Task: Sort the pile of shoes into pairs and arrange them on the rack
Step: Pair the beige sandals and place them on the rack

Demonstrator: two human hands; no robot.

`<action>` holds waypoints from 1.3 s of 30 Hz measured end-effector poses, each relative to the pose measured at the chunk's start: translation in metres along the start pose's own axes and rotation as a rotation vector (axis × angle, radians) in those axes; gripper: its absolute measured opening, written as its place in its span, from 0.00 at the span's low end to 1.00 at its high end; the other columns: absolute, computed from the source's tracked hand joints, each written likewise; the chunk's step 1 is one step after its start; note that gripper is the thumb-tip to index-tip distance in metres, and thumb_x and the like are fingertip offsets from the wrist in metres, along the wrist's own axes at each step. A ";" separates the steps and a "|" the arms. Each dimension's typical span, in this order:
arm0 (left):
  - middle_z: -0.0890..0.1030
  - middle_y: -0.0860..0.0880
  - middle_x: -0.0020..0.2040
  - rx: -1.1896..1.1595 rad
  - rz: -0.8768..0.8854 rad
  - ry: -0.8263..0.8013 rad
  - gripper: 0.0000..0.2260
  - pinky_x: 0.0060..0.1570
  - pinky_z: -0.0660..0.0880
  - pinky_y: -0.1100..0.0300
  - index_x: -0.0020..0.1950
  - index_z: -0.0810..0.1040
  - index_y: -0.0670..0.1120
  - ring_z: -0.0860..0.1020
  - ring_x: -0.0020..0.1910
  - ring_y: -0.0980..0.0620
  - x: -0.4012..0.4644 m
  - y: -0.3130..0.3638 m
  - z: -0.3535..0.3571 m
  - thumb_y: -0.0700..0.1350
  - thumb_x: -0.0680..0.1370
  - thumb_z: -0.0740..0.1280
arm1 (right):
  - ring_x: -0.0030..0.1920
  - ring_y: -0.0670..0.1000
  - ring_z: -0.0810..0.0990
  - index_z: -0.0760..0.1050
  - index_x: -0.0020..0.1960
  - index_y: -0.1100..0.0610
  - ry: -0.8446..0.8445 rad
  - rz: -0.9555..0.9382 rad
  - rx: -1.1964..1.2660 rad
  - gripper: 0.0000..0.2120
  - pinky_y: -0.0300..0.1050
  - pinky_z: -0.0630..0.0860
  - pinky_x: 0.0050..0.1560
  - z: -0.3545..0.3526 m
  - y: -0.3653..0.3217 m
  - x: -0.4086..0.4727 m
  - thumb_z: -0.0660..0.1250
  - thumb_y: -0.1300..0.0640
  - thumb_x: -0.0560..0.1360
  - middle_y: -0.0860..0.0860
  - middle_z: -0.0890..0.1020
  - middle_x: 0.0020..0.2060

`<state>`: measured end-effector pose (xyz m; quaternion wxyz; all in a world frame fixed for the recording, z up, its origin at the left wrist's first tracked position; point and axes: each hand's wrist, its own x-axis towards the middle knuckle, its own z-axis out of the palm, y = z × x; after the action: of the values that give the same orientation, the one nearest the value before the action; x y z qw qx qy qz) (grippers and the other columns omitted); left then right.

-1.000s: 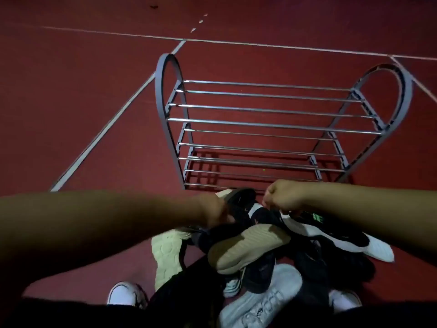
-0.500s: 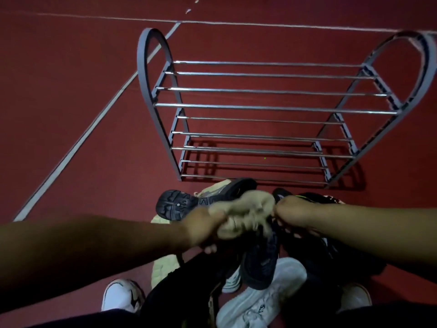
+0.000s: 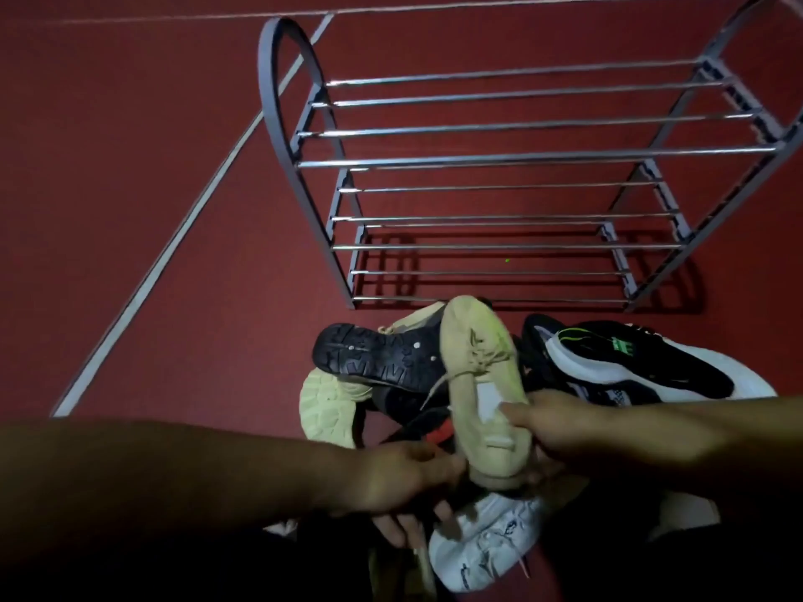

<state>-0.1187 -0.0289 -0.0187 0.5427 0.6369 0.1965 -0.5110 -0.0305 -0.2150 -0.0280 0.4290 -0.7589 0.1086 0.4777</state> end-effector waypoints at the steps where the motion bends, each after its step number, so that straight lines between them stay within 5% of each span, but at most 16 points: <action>1: 0.81 0.48 0.45 -0.033 -0.031 0.099 0.14 0.34 0.78 0.60 0.60 0.72 0.48 0.79 0.32 0.51 0.011 -0.012 -0.015 0.55 0.81 0.60 | 0.28 0.49 0.79 0.78 0.55 0.64 0.045 -0.014 -0.060 0.13 0.36 0.73 0.26 -0.006 0.002 0.004 0.61 0.55 0.80 0.54 0.82 0.32; 2: 0.82 0.45 0.45 -0.104 -0.105 0.062 0.12 0.37 0.78 0.60 0.58 0.75 0.45 0.81 0.35 0.49 0.016 -0.019 -0.030 0.49 0.79 0.66 | 0.33 0.48 0.80 0.78 0.55 0.63 0.088 -0.027 -0.115 0.11 0.35 0.76 0.31 -0.013 0.002 0.006 0.62 0.57 0.80 0.53 0.82 0.36; 3: 0.84 0.44 0.44 0.159 -0.079 0.079 0.13 0.39 0.77 0.62 0.55 0.79 0.43 0.83 0.38 0.48 0.036 -0.032 -0.054 0.45 0.73 0.74 | 0.38 0.50 0.81 0.78 0.54 0.63 0.129 -0.032 -0.135 0.11 0.34 0.78 0.39 -0.021 0.004 0.008 0.61 0.57 0.80 0.54 0.82 0.41; 5: 0.85 0.44 0.46 0.296 0.092 0.372 0.22 0.36 0.71 0.74 0.55 0.79 0.44 0.84 0.45 0.50 0.065 -0.063 -0.097 0.47 0.65 0.80 | 0.47 0.54 0.80 0.76 0.60 0.63 0.149 -0.016 -0.153 0.14 0.42 0.77 0.51 -0.030 0.003 0.012 0.59 0.56 0.81 0.55 0.82 0.50; 7: 0.80 0.39 0.60 0.070 -0.096 0.633 0.24 0.44 0.71 0.72 0.65 0.73 0.38 0.78 0.61 0.45 0.077 -0.067 -0.121 0.52 0.75 0.67 | 0.42 0.50 0.77 0.73 0.64 0.61 0.135 -0.019 -0.203 0.14 0.41 0.72 0.41 -0.036 -0.002 0.008 0.56 0.57 0.83 0.53 0.79 0.49; 10: 0.73 0.41 0.59 -0.052 -0.019 0.909 0.21 0.55 0.73 0.62 0.71 0.65 0.35 0.76 0.57 0.47 0.075 -0.056 -0.134 0.44 0.81 0.58 | 0.41 0.48 0.76 0.73 0.65 0.63 0.103 0.022 -0.238 0.16 0.38 0.68 0.36 -0.040 -0.008 0.009 0.55 0.57 0.83 0.54 0.78 0.50; 12: 0.69 0.39 0.66 -0.212 -0.060 0.982 0.23 0.62 0.72 0.57 0.74 0.59 0.37 0.73 0.63 0.44 0.073 -0.044 -0.143 0.40 0.81 0.58 | 0.43 0.53 0.79 0.76 0.61 0.63 0.100 0.041 -0.269 0.16 0.42 0.72 0.38 -0.038 -0.010 0.011 0.56 0.55 0.83 0.55 0.81 0.46; 15: 0.59 0.40 0.76 -0.106 -0.125 0.908 0.27 0.72 0.60 0.55 0.77 0.48 0.37 0.61 0.75 0.44 0.070 -0.030 -0.143 0.41 0.82 0.56 | 0.42 0.59 0.81 0.77 0.59 0.66 0.056 0.056 -0.298 0.20 0.49 0.76 0.40 -0.033 -0.011 0.018 0.58 0.51 0.82 0.60 0.82 0.44; 17: 0.61 0.41 0.74 -0.096 -0.216 0.864 0.28 0.71 0.63 0.51 0.77 0.49 0.35 0.64 0.73 0.42 0.082 -0.043 -0.141 0.45 0.82 0.58 | 0.39 0.53 0.77 0.75 0.61 0.65 0.031 0.062 -0.310 0.19 0.46 0.72 0.39 -0.029 -0.012 0.022 0.59 0.52 0.81 0.56 0.79 0.44; 20: 0.77 0.40 0.54 -0.295 -0.247 0.918 0.25 0.50 0.77 0.51 0.67 0.72 0.35 0.77 0.49 0.45 0.093 -0.069 -0.137 0.43 0.72 0.72 | 0.36 0.49 0.74 0.73 0.65 0.64 0.036 0.074 -0.261 0.18 0.40 0.72 0.34 -0.027 -0.011 0.031 0.59 0.53 0.82 0.54 0.77 0.44; 23: 0.80 0.41 0.47 -0.454 -0.142 1.192 0.19 0.42 0.76 0.54 0.57 0.77 0.34 0.78 0.43 0.45 0.085 -0.076 -0.131 0.41 0.69 0.73 | 0.37 0.54 0.79 0.74 0.61 0.66 0.035 0.085 -0.187 0.19 0.41 0.73 0.29 -0.029 -0.013 0.033 0.58 0.51 0.82 0.57 0.80 0.40; 27: 0.80 0.45 0.49 -0.406 -0.049 1.684 0.22 0.52 0.78 0.52 0.61 0.70 0.42 0.81 0.48 0.44 0.075 -0.059 -0.107 0.41 0.69 0.71 | 0.32 0.59 0.80 0.73 0.58 0.68 0.100 0.059 -0.227 0.20 0.44 0.76 0.33 -0.035 -0.020 0.037 0.57 0.51 0.82 0.63 0.81 0.38; 29: 0.79 0.48 0.49 -0.309 0.110 1.578 0.20 0.51 0.76 0.57 0.60 0.71 0.45 0.80 0.50 0.46 0.081 -0.049 -0.077 0.43 0.70 0.70 | 0.34 0.59 0.79 0.71 0.59 0.65 0.102 0.047 -0.155 0.16 0.46 0.79 0.31 -0.035 -0.030 0.036 0.57 0.52 0.82 0.62 0.79 0.41; 33: 0.67 0.43 0.74 0.184 0.242 0.946 0.26 0.72 0.62 0.56 0.73 0.67 0.44 0.66 0.73 0.45 0.119 -0.047 -0.021 0.40 0.74 0.63 | 0.37 0.58 0.79 0.72 0.61 0.64 0.124 -0.004 -0.143 0.16 0.48 0.80 0.32 -0.039 -0.046 0.032 0.56 0.53 0.82 0.63 0.80 0.46; 36: 0.74 0.45 0.69 0.172 0.249 1.044 0.23 0.68 0.67 0.57 0.68 0.73 0.47 0.71 0.69 0.46 0.124 -0.061 -0.011 0.37 0.73 0.60 | 0.40 0.60 0.80 0.71 0.63 0.65 0.138 -0.028 -0.164 0.17 0.50 0.80 0.36 -0.047 -0.047 0.031 0.56 0.54 0.83 0.66 0.79 0.53; 39: 0.78 0.49 0.56 0.240 0.245 1.288 0.14 0.57 0.74 0.52 0.56 0.77 0.49 0.75 0.57 0.46 0.110 -0.068 -0.016 0.39 0.73 0.60 | 0.39 0.59 0.80 0.70 0.64 0.64 0.136 0.001 -0.140 0.17 0.51 0.80 0.34 -0.050 -0.037 0.030 0.56 0.53 0.83 0.63 0.79 0.46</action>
<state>-0.1224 -0.0249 -0.1486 0.2963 0.8887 0.3495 0.0185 0.0383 -0.2232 -0.0235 0.3663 -0.8176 0.1042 0.4318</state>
